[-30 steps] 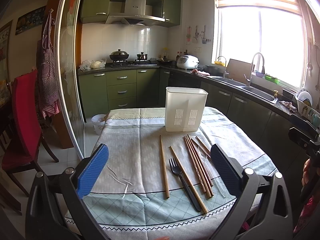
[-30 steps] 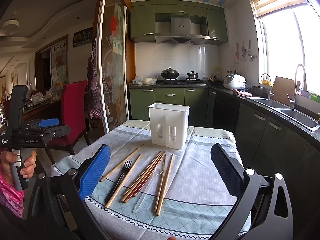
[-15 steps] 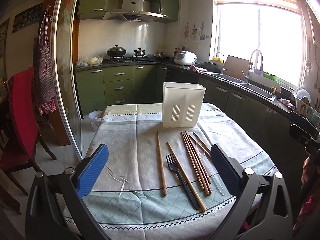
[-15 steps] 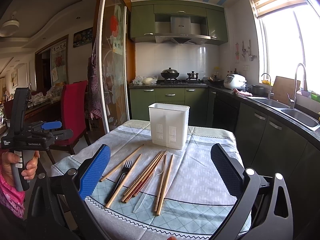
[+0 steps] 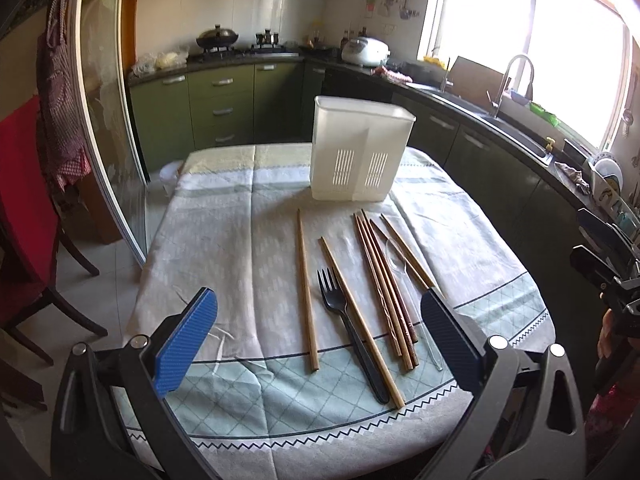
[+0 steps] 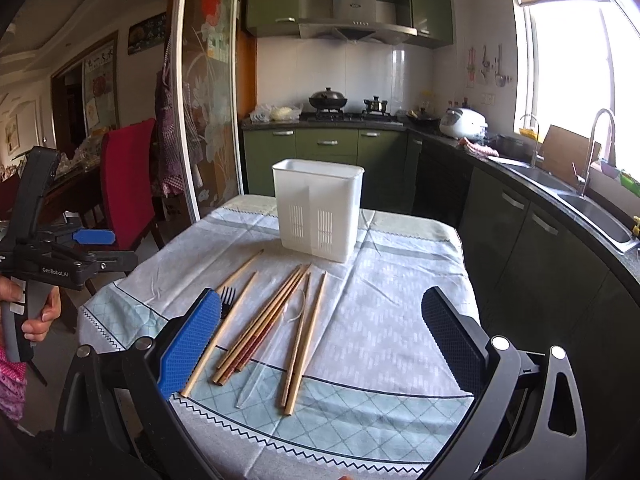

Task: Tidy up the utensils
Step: 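Grasp the black fork with the left gripper while the right gripper approaches the clear spoon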

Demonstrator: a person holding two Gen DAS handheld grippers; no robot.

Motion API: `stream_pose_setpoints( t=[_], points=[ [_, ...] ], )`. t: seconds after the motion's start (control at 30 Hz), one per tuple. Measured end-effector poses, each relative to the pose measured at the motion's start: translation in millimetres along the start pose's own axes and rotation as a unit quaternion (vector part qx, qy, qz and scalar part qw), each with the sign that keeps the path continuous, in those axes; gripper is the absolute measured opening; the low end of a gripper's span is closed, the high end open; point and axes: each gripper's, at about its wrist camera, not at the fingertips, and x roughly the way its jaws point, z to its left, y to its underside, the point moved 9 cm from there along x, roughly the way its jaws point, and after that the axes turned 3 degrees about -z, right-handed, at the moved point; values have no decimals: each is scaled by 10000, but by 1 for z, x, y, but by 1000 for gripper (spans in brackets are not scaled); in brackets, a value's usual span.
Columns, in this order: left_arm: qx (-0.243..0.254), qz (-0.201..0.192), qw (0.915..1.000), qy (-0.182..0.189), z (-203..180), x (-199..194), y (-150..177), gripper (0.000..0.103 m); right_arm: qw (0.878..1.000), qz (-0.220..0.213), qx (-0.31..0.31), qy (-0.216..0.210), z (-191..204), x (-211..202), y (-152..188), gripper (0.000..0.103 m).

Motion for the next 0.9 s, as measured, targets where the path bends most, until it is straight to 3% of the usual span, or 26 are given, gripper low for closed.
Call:
stream_pose_setpoints(
  t=[0.2,0.37,0.43,0.6,0.77,0.9],
  points=[
    [-187,1128,9932,203,-11,56,12,97,9943,873,480,-368,-18,46,5,99],
    [-99,1814,9833,114,-20,94,28,96,9837,1459,784,-703,-25,75,12,97],
    [-173,2084,9778,114,-22,104,34,86,9794,1654,868,-764,-28,83,14,88],
    [-237,2626,9645,132,-30,123,48,64,9746,1880,988,-707,-36,94,15,41],
    [-462,3015,9522,145,-33,139,61,47,9711,2040,981,-752,-38,99,23,34],
    [-502,3059,9507,13,-31,147,62,34,9688,2179,897,-773,-36,103,31,27]
  ],
)
